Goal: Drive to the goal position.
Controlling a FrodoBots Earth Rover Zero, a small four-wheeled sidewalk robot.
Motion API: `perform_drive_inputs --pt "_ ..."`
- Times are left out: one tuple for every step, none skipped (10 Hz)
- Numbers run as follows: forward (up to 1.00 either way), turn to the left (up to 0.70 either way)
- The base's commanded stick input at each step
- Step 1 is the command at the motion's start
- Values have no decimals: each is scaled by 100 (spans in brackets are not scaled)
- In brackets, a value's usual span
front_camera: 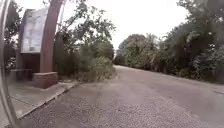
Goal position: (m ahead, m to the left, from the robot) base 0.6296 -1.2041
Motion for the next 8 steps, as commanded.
perform_drive_inputs --pt "4 0" --pt "4 0" --pt "4 0" --pt "4 0" --pt "4 0" --pt "4 0" --pt "4 0" --pt "4 0"
